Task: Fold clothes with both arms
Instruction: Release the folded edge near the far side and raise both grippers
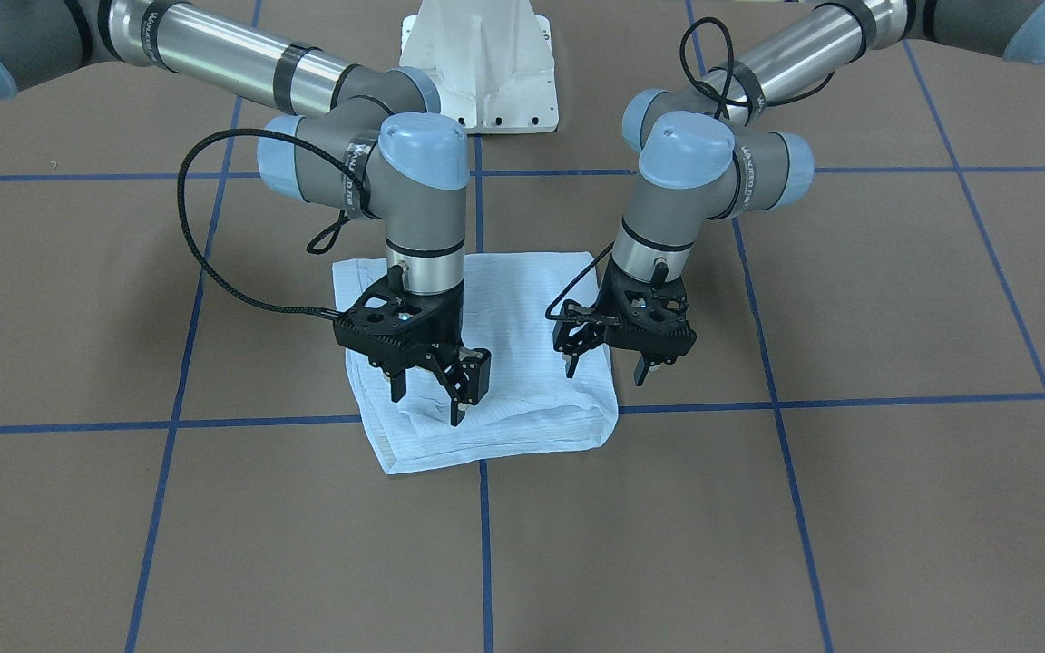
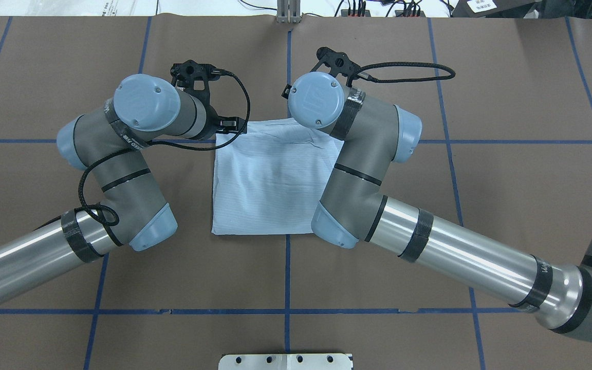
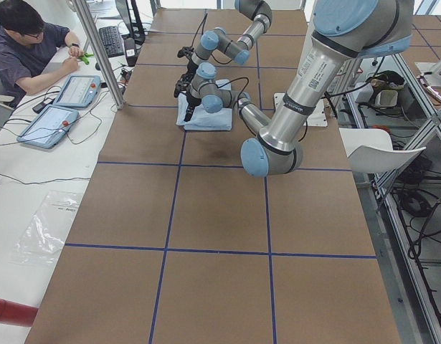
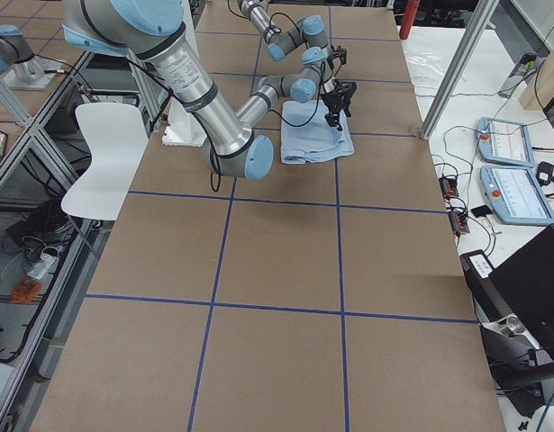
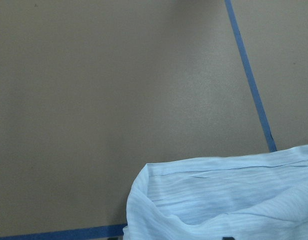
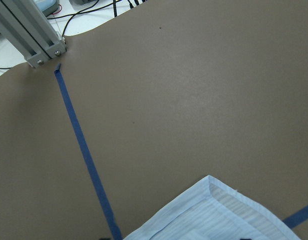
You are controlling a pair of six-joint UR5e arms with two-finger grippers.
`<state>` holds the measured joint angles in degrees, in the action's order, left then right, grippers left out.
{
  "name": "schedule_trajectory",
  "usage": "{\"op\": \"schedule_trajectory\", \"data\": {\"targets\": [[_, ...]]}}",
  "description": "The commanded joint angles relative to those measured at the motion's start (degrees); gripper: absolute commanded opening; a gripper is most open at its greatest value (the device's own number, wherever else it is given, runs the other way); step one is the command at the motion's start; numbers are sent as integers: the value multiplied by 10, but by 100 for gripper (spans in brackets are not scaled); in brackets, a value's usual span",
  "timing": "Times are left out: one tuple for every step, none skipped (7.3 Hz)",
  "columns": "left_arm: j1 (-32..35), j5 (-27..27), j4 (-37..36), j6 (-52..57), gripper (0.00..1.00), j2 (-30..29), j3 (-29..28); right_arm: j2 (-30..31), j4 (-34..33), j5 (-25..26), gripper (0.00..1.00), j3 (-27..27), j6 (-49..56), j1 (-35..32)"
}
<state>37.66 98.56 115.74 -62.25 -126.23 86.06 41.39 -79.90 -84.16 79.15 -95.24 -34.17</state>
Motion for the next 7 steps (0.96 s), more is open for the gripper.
{"op": "schedule_trajectory", "data": {"targets": [[-16, -4, -1, 0, 100, 1, -9, 22, 3, -8, 100, 19, 23, -8], [-18, -5, 1, 0, 100, -2, -30, 25, 4, -7, 100, 21, 23, -8], [-19, -22, 3, 1, 100, -8, -53, 26, 4, -7, 100, 21, 23, -8], [-19, -47, 3, 1, 100, -20, -76, 26, 4, -7, 100, 21, 23, -7], [-17, -81, 3, -2, 100, -25, -93, 29, 4, -7, 100, 21, 23, -6], [-12, -99, 2, -2, 100, -26, -101, 34, 19, -5, 100, 21, 23, -5], [2, -100, -1, -2, 100, -32, -106, 40, 28, -3, 100, 21, 23, -4]]}}
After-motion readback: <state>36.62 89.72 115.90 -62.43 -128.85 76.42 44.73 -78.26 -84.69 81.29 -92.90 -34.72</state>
